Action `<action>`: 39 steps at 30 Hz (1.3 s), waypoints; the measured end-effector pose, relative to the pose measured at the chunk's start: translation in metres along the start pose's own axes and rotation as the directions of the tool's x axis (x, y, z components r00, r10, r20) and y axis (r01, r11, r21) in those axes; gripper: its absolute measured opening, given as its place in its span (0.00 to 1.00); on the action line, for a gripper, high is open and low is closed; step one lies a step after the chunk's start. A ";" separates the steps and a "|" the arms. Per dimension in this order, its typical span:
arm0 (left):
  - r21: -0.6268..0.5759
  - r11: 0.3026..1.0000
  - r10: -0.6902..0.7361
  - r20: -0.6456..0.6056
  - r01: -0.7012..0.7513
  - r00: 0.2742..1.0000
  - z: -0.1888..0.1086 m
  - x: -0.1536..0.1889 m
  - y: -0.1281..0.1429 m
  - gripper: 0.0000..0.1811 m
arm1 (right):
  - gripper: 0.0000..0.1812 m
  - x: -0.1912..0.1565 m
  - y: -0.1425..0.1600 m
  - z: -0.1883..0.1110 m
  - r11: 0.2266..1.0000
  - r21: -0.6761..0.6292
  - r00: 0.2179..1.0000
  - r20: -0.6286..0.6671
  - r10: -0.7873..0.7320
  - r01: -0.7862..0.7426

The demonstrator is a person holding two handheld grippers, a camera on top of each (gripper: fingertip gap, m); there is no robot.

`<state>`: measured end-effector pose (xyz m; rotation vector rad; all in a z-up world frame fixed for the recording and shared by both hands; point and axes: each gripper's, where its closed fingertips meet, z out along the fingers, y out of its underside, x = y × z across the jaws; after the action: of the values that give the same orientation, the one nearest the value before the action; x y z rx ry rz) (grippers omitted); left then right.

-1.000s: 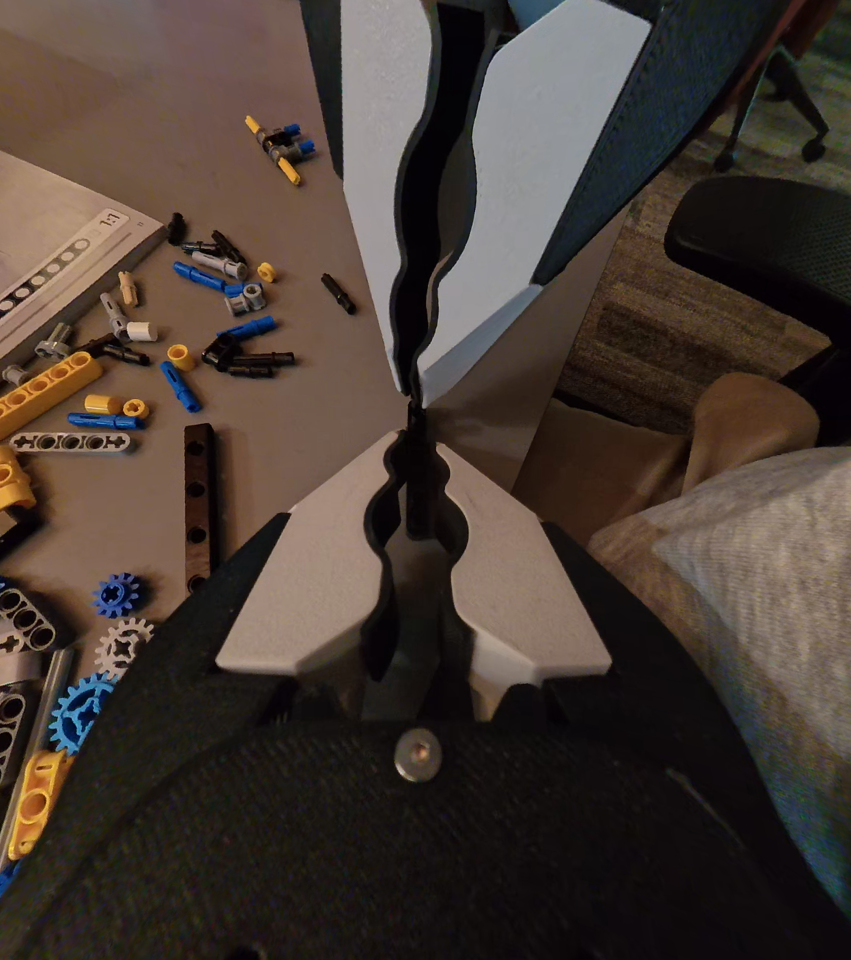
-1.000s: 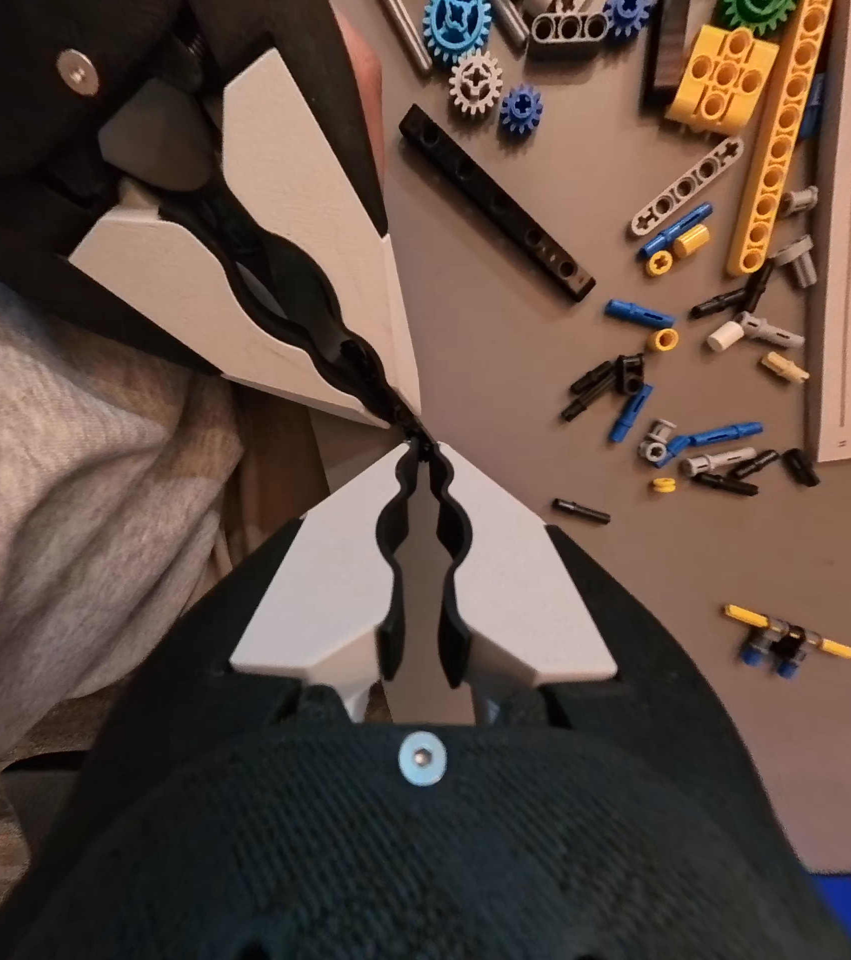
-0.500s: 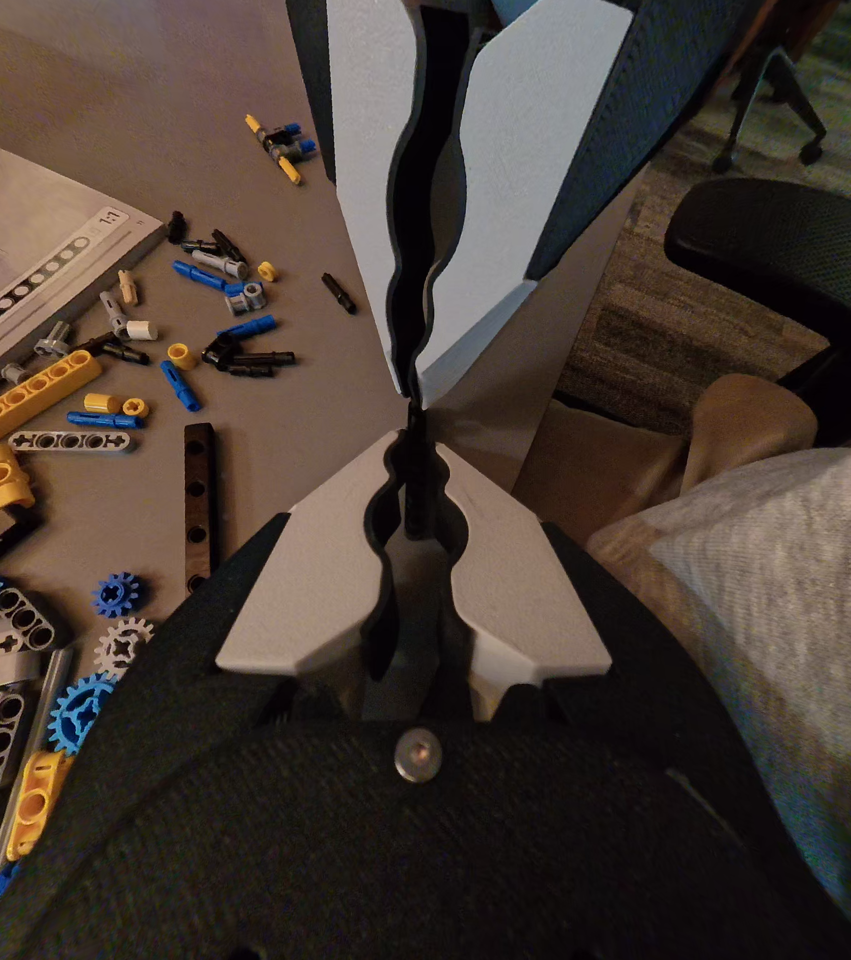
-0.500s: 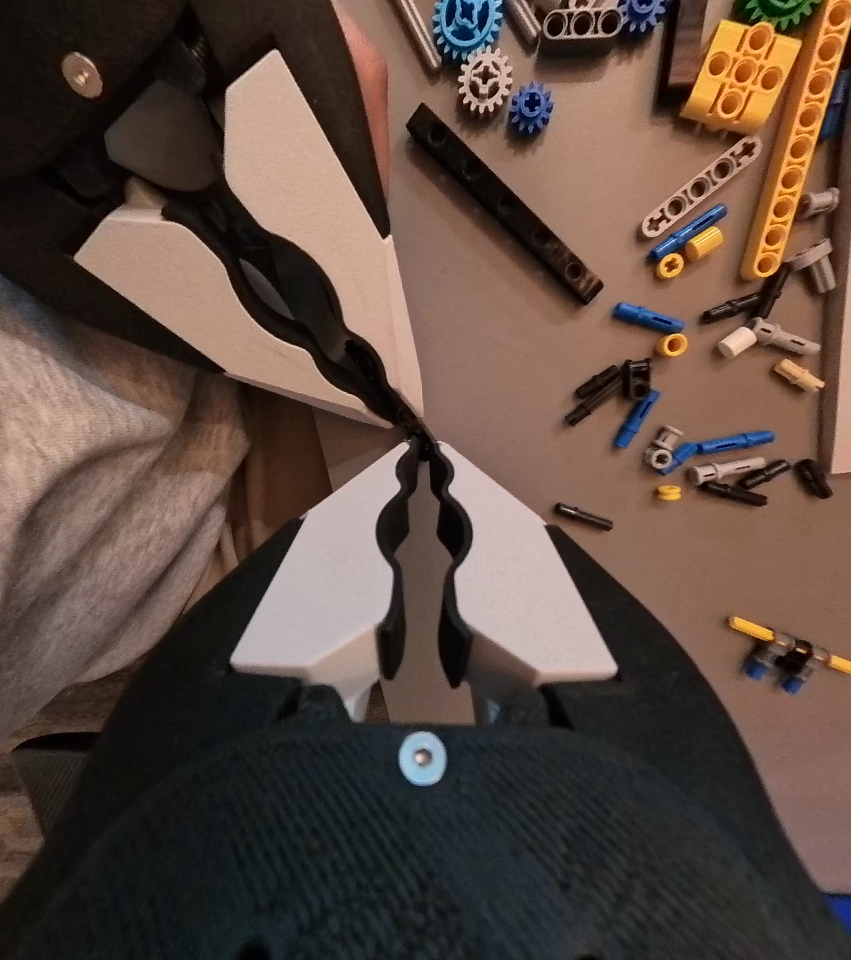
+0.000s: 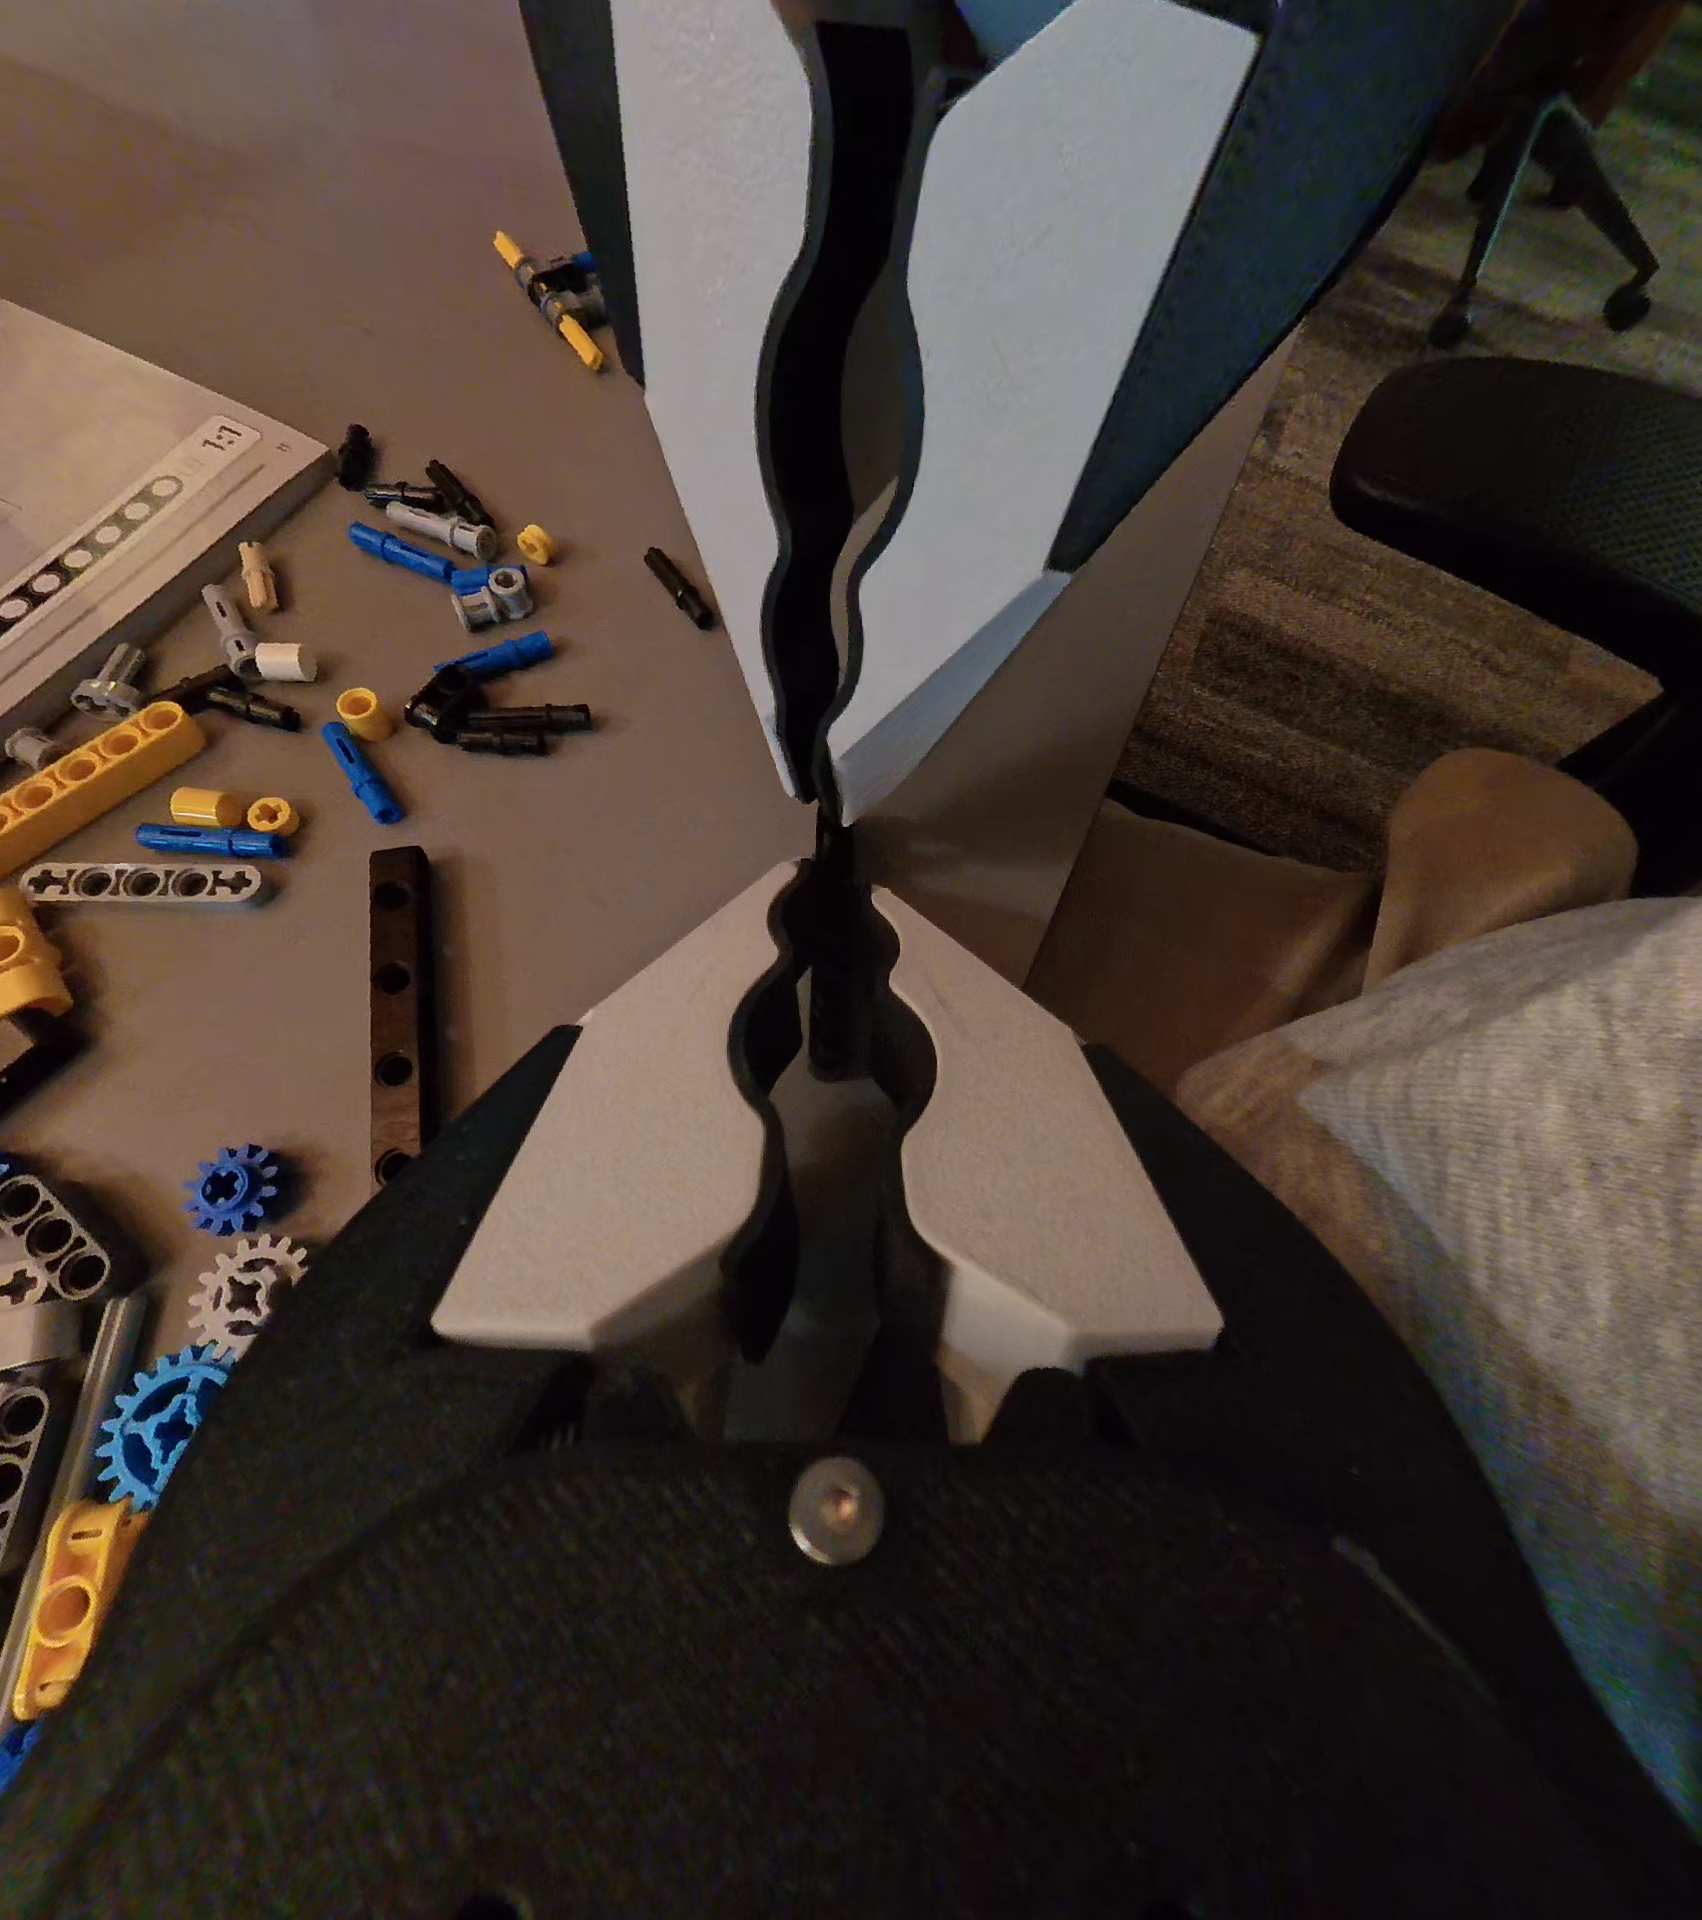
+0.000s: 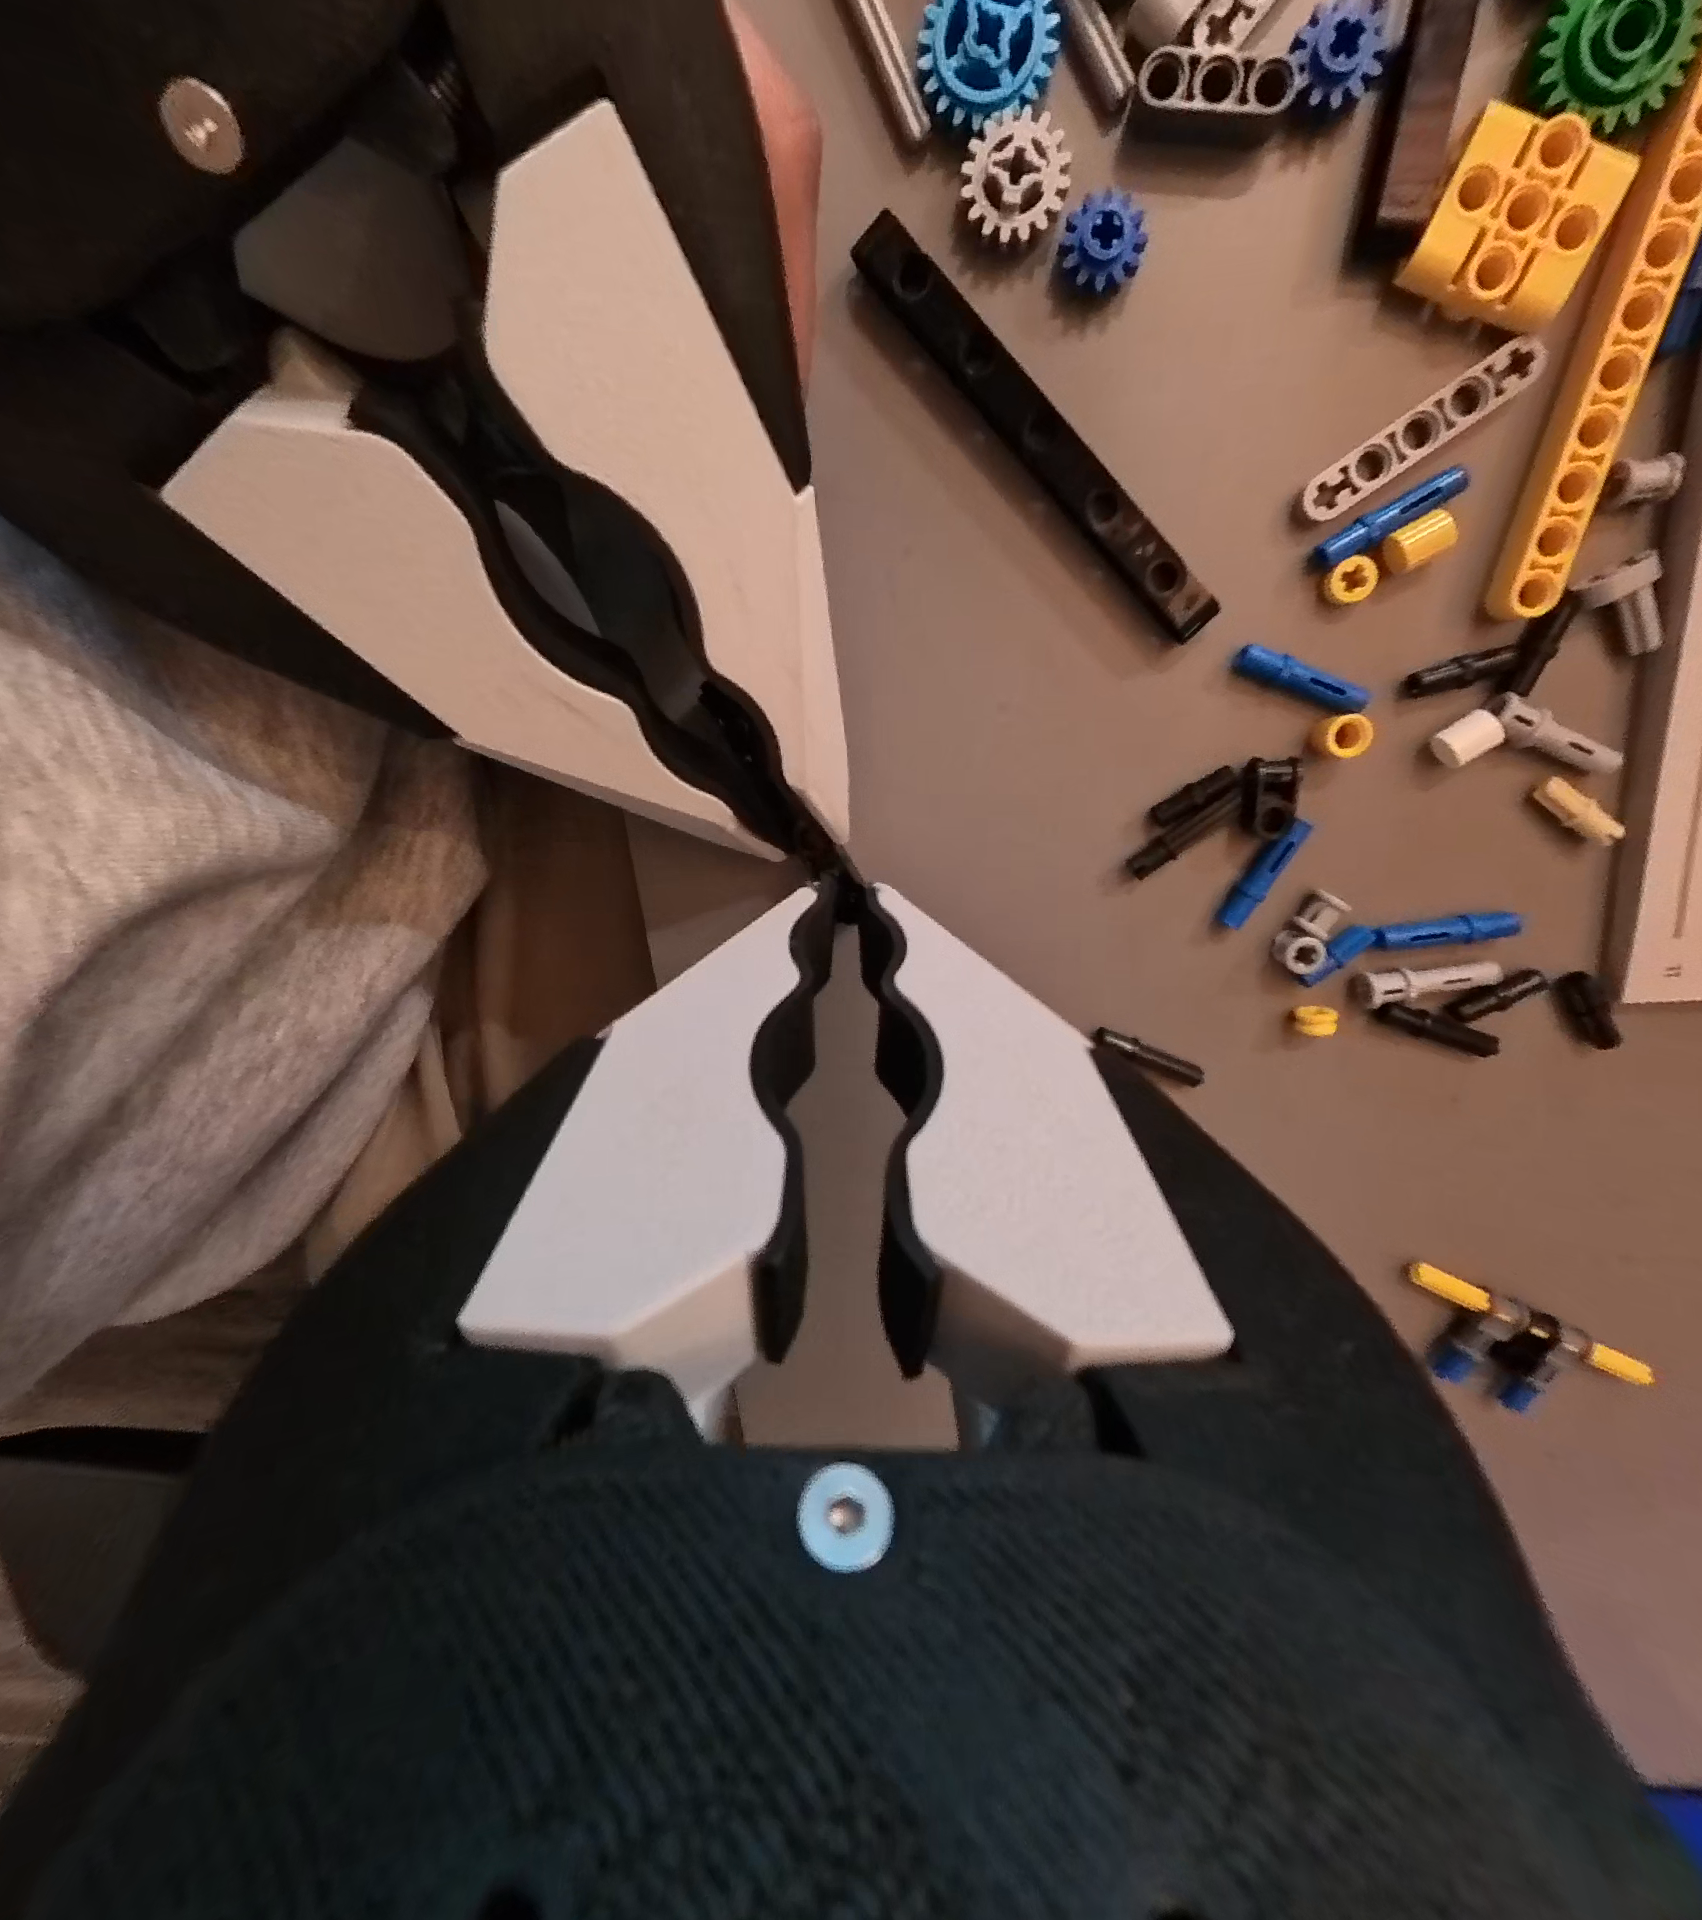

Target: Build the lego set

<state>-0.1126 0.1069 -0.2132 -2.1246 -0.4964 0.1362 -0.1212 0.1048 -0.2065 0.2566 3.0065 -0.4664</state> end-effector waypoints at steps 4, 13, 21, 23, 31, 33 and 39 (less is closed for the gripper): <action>0.000 1.000 -0.002 0.000 0.002 1.000 0.000 0.000 0.000 0.03 | 0.02 -0.002 0.000 0.001 1.000 -0.001 1.000 0.013 0.014 -0.014; 0.000 1.000 -0.004 -0.003 0.004 1.000 0.000 0.000 0.000 0.03 | 0.05 0.002 0.004 0.000 1.000 -0.015 1.000 -0.019 0.007 -0.008; -0.001 1.000 -0.006 -0.005 0.006 1.000 0.001 0.000 0.000 0.03 | 0.02 0.001 0.009 0.003 0.999 -0.042 0.999 -0.033 -0.012 0.010; -0.001 1.000 -0.007 -0.006 0.007 1.000 0.001 0.000 0.000 0.03 | 0.02 0.001 0.009 0.003 0.999 -0.044 1.000 -0.029 -0.007 0.006; -0.002 1.000 -0.011 -0.010 0.011 1.000 0.001 0.000 0.000 0.02 | 0.02 0.002 0.009 0.001 0.993 -0.090 0.995 -0.068 -0.076 0.070; -0.001 1.000 -0.009 -0.010 0.009 1.000 0.001 0.000 0.000 0.02 | 0.02 0.001 0.009 0.002 0.989 -0.112 0.992 -0.076 -0.103 0.094; 0.002 1.000 -0.002 -0.008 0.002 1.000 0.000 0.001 0.000 0.02 | 0.02 0.000 0.009 0.003 0.976 -0.154 0.983 -0.081 -0.166 0.152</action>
<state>-0.1122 0.1076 -0.2130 -2.1222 -0.4928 0.1267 -0.1192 0.1122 -0.2118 0.0270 3.1483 -0.2489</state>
